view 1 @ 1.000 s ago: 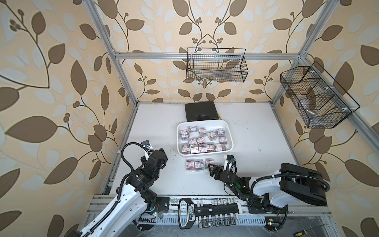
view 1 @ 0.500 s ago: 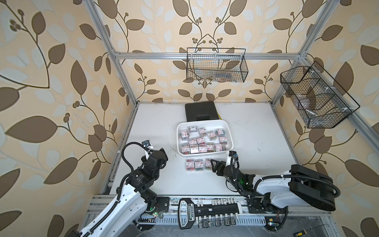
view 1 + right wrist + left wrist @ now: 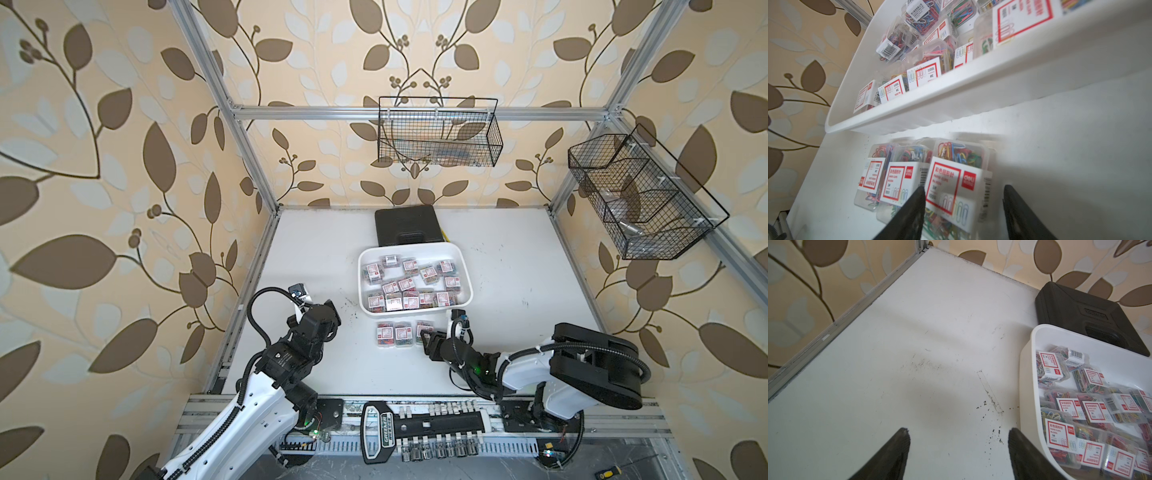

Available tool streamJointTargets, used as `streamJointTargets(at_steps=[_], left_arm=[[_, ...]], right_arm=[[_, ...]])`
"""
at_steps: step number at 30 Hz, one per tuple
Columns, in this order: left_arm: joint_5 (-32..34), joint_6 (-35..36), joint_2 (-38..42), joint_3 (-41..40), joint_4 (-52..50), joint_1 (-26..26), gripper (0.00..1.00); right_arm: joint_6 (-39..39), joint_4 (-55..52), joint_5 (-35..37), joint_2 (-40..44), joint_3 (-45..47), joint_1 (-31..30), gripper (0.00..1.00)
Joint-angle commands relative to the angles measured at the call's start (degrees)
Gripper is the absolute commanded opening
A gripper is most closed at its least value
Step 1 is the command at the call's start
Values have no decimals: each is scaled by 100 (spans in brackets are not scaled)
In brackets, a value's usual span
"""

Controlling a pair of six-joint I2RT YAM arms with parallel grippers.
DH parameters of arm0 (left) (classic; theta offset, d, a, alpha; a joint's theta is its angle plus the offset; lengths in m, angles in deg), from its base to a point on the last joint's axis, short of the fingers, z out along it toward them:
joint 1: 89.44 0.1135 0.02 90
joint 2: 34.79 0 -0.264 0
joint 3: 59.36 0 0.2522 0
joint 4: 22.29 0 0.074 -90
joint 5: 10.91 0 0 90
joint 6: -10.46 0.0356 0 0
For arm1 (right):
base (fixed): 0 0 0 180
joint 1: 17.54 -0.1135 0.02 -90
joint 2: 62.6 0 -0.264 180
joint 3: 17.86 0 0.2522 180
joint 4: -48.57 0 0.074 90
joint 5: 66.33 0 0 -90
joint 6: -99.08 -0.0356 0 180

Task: Take the paper clips out of the storage box
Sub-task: Adjust the boxed paper clips at the center of the board.

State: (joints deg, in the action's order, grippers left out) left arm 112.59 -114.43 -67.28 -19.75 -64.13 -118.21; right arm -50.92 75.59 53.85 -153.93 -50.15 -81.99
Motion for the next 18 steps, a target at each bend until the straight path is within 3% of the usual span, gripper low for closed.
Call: streamJointTargets(at_steps=[1, 4, 8, 14, 18], left_arm=[[-113, 127, 6, 106, 191, 34, 77], [-280, 79, -15, 283, 158, 35, 76], [-1074, 117, -388, 466, 975, 37, 77], [-1608, 74, -2059, 1287, 1606, -70, 73], [-1197, 213, -3011, 1870, 1584, -590, 71]], right_arm=[[59, 483, -143, -296, -247, -80, 56], [44, 494, 74, -272, -255, -134, 56], [13, 18, 482, 355, -97, -130, 62], [419, -1301, 1120, 1932, 46, -108, 71], [885, -2243, 1071, 2881, 76, 458, 76]])
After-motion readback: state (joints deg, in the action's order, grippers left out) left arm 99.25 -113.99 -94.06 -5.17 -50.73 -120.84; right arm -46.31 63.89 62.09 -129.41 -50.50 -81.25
